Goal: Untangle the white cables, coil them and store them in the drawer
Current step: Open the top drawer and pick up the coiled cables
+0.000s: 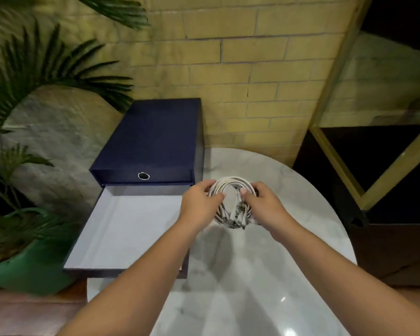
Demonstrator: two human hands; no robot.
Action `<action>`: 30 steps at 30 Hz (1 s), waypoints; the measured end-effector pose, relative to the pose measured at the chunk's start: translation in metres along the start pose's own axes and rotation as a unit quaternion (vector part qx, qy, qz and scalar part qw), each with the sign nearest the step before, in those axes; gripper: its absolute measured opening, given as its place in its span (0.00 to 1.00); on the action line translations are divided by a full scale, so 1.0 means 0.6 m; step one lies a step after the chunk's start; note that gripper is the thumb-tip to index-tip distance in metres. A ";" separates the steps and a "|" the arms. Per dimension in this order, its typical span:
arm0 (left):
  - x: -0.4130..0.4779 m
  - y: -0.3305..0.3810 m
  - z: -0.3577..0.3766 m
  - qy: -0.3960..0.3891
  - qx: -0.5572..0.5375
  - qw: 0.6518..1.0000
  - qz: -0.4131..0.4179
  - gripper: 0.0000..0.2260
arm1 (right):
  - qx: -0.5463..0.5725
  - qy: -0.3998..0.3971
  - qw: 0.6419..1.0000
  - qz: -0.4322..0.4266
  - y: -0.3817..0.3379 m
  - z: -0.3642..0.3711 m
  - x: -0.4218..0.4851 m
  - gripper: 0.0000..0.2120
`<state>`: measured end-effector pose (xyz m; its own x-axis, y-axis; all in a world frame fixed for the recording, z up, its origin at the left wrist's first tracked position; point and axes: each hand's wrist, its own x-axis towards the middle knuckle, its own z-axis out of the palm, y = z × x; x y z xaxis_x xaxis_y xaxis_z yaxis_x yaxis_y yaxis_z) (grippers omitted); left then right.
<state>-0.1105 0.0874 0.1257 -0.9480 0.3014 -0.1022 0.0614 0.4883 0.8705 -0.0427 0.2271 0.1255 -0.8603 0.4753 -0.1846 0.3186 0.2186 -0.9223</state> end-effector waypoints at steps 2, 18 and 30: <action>0.005 0.002 -0.048 0.005 0.001 1.000 0.004 0.13 | 0.008 -0.022 1.000 -0.008 -0.035 0.021 0.002 0.07; -0.012 -0.177 -0.250 -0.014 0.069 0.995 -0.066 0.16 | -0.303 -0.221 0.924 -0.069 -0.088 0.231 -0.015 0.14; -0.031 -0.214 -0.214 -0.048 0.110 0.991 -0.060 0.10 | -0.613 -0.185 0.736 -0.221 -0.070 0.242 -0.029 0.17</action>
<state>-0.1405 -0.0859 0.0776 -0.9194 0.3011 -0.2529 0.0262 0.6887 0.7246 -0.0993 0.0858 0.1181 -0.9647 -0.0884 -0.2479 -0.1007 0.9942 0.0374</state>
